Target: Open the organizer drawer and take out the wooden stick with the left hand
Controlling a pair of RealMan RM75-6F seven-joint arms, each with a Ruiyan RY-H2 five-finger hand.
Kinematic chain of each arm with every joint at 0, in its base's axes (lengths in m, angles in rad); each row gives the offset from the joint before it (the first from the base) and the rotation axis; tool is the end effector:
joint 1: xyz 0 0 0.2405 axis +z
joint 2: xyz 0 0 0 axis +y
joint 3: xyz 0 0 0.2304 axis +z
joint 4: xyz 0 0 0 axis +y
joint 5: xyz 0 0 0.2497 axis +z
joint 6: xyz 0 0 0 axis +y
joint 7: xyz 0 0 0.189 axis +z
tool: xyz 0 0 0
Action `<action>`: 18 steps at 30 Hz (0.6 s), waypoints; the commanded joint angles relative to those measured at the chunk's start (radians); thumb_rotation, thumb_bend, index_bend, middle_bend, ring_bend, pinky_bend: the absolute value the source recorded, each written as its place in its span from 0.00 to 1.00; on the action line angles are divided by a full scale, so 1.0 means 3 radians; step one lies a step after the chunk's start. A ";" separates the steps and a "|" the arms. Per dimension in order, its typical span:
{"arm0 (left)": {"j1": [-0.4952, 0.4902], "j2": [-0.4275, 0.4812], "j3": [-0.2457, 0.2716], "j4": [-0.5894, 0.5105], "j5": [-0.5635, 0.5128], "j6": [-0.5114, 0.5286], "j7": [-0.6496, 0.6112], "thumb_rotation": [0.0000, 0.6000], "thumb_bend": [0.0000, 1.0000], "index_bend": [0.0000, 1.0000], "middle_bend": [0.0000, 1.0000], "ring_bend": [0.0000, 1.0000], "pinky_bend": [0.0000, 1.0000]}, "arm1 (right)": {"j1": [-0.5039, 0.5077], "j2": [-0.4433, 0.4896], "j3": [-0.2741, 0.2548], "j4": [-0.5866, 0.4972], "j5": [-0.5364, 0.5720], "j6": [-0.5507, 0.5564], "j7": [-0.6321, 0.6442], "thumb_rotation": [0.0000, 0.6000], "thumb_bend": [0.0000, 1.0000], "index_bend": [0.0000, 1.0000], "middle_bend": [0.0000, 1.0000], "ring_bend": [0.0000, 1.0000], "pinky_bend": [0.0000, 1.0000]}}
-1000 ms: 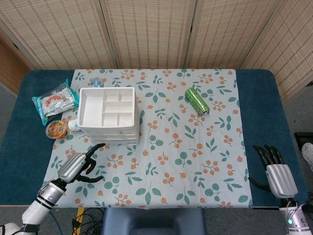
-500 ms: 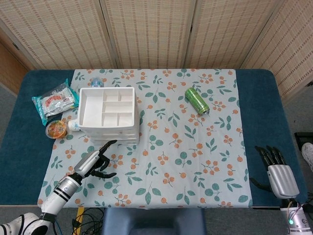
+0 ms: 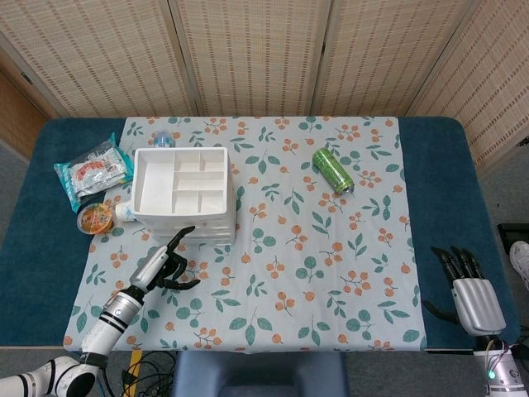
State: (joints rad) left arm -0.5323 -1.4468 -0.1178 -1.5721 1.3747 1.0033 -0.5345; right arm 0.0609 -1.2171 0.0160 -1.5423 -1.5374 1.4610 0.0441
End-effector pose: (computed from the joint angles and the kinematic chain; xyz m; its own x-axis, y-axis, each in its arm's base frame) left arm -0.1586 0.3215 -0.0552 -0.2885 0.4796 0.8287 0.9208 -0.0983 0.3775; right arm -0.3095 -0.2113 0.0746 0.3316 -0.0720 0.9407 -0.9434 -0.0195 0.3311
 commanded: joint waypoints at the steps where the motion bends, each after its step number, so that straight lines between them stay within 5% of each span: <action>1: 0.0009 -0.0029 -0.0018 0.0011 -0.0039 0.0018 0.0028 1.00 0.16 0.01 0.86 0.94 1.00 | -0.0003 0.0005 0.0002 -0.0003 0.0003 0.0005 -0.0003 1.00 0.18 0.06 0.14 0.09 0.03; 18: -0.0035 -0.0185 -0.0067 0.0114 -0.0023 -0.0011 -0.0139 1.00 0.16 0.02 0.86 0.94 1.00 | -0.0049 0.0039 -0.0001 -0.0021 0.0039 0.0038 -0.0013 1.00 0.18 0.06 0.14 0.09 0.03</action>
State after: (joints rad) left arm -0.5422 -1.5017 -0.1375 -1.5387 1.3672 0.9999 -0.5756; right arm 0.0462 -1.2054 0.0157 -1.5486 -1.5257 1.4723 0.0403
